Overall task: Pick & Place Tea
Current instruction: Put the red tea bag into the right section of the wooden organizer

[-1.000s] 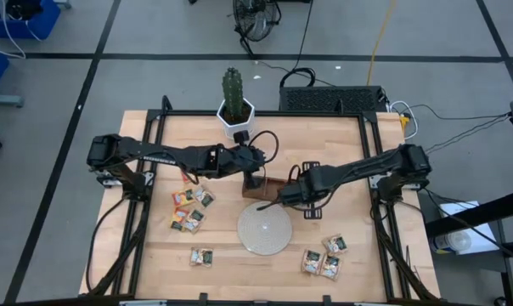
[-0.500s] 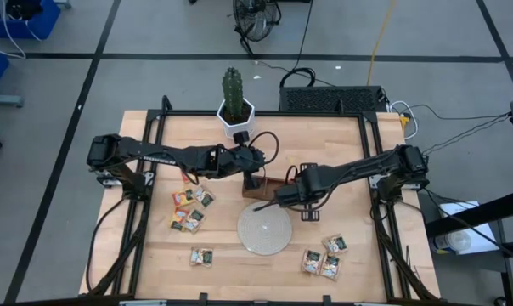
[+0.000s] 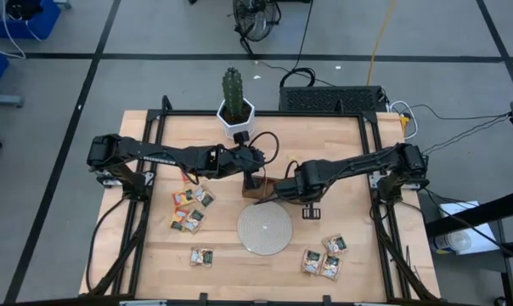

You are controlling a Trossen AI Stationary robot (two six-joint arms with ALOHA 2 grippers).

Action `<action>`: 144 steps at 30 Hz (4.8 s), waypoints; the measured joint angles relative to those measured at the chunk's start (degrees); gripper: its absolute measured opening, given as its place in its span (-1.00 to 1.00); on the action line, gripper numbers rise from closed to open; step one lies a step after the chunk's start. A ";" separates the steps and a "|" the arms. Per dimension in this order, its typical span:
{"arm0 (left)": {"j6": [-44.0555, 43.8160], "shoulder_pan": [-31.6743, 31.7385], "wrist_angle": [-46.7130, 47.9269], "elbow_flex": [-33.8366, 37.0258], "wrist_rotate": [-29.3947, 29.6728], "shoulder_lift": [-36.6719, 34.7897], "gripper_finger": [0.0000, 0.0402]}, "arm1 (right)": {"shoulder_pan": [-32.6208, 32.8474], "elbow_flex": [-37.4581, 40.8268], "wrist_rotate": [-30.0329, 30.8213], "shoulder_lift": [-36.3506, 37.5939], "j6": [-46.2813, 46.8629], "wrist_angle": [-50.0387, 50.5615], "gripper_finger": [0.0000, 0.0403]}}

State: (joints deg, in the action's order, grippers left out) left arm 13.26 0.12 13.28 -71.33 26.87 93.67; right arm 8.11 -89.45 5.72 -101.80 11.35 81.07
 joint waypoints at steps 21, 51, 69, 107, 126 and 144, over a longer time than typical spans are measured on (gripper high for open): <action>0.00 0.22 -0.29 0.00 0.02 0.00 -0.69 | -0.16 -2.37 4.80 -6.73 -1.74 9.06 -1.00; -1.43 0.22 0.42 -0.01 0.02 0.02 -0.69 | 4.03 21.09 15.17 16.69 7.94 -37.42 -1.00; -1.81 0.22 0.26 -0.01 0.02 0.02 -0.69 | 2.45 45.75 12.38 24.81 10.35 -61.51 -1.00; -1.84 0.22 0.20 0.00 0.02 0.02 -0.69 | 1.37 48.53 19.64 35.22 -3.62 -65.87 -0.16; -1.90 0.22 0.17 -0.01 0.00 0.02 -0.69 | -5.19 44.02 6.05 25.36 -6.49 -67.18 -0.23; -2.25 0.22 0.19 -0.02 0.00 0.02 -0.69 | 0.14 44.00 12.42 26.08 -9.22 -70.56 -1.00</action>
State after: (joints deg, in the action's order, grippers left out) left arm 11.00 0.34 13.47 -71.35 26.87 93.69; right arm 8.24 -45.45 18.14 -75.73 2.13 10.50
